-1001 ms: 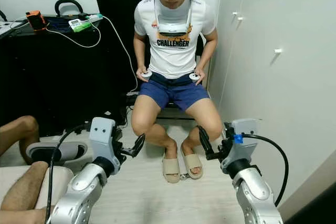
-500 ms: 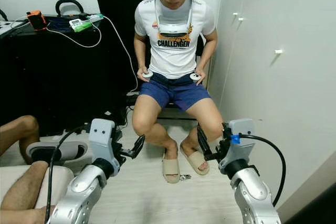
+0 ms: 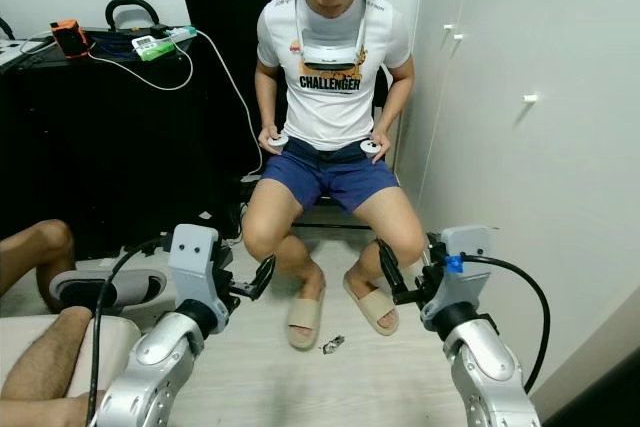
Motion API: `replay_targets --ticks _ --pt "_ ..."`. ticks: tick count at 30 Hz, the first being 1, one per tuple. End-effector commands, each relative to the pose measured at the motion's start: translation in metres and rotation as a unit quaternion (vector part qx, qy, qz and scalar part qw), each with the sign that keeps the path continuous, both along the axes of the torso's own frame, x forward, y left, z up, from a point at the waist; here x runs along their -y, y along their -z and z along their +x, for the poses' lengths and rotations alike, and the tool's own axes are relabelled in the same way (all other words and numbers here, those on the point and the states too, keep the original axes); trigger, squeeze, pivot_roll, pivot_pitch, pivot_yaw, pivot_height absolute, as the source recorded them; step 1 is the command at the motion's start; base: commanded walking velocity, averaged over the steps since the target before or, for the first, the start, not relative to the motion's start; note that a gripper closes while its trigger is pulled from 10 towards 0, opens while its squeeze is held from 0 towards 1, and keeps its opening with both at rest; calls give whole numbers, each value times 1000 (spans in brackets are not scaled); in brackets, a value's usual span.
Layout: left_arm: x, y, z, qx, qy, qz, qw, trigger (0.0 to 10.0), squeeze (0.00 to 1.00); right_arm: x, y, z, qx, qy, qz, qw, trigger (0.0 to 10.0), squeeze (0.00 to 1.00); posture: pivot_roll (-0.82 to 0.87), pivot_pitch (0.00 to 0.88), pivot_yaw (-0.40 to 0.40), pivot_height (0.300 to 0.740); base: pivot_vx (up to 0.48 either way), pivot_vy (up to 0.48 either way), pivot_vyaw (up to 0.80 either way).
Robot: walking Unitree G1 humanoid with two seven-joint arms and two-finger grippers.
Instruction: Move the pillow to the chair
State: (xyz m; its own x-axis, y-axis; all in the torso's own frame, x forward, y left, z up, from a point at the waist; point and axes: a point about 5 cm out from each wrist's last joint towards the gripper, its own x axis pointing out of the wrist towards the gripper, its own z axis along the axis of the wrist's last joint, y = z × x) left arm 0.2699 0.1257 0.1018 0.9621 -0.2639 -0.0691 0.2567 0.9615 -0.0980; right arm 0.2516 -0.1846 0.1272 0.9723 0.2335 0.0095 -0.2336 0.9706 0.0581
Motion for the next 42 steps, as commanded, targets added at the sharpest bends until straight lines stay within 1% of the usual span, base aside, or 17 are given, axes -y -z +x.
replay_targets --ticks 1,10,12,19,20,21,23,24,25,26,28,30,33,34,42 --pt "2 1 1 -2 3 -1 1000 10000 0 1 1 -1 -5 -1 4 1000 10000 0 -63 7 10 735 0 0 0" --pt "-3 1 -2 -3 -1 -2 1000 10000 0 -2 -1 -3 -4 -2 6 1000 10000 0 -66 17 9 735 0 0 0" --pt "-10 -2 -5 2 -13 -12 1000 10000 0 -2 7 -6 -19 8 -11 1000 10000 0 -42 25 12 735 0 0 0" --pt "-13 -5 -7 5 -25 -10 1000 10000 0 -2 11 -3 -30 13 -10 999 10000 0 -26 19 9 735 0 0 0" --pt "-12 -2 -5 -4 -26 -12 1000 10000 0 -2 11 -2 -33 7 -25 999 10000 0 -46 16 4 735 0 0 800" --pt "-10 2 -4 -12 -23 -12 1000 10000 0 1 9 -2 -31 11 -26 999 10000 0 -68 16 2 735 0 0 794" --pt "-10 2 -4 -12 -23 -12 1000 10000 0 1 9 -2 -31 11 -26 999 10000 0 -68 16 2 735 0 0 794" --pt "-9 4 0 -19 -23 -19 999 10000 0 4 7 -2 -30 15 -24 999 10000 0 -75 0 4 735 0 0 788" --pt "-7 3 4 -16 -19 -14 1000 10000 0 5 7 -1 -30 18 -21 999 10000 0 -70 0 4 735 0 0 788" --pt "-7 3 4 -16 -19 -14 1000 10000 0 5 7 -1 -30 18 -21 999 10000 0 -70 0 4 735 0 0 788" --pt "-9 1 10 -15 -18 -8 1000 10000 0 -2 14 3 -39 13 -26 999 10000 0 -51 0 6 735 0 0 791" --pt "-10 1 10 -17 -19 -8 1000 10000 0 -5 17 4 -42 11 -31 999 10000 0 -46 0 9 735 0 0 791" --pt "-12 2 12 -19 -23 -13 999 10000 0 -5 18 9 -41 15 -21 999 10000 0 -47 0 12 735 0 0 788" --pt "-11 2 13 -20 -24 -14 999 10000 0 -4 17 10 -39 13 -29 999 10000 0 -52 0 13 735 0 0 794" --pt "-11 4 16 -22 -27 -24 999 10000 0 2 20 9 -38 35 -41 998 10000 0 -52 0 0 735 0 0 790"
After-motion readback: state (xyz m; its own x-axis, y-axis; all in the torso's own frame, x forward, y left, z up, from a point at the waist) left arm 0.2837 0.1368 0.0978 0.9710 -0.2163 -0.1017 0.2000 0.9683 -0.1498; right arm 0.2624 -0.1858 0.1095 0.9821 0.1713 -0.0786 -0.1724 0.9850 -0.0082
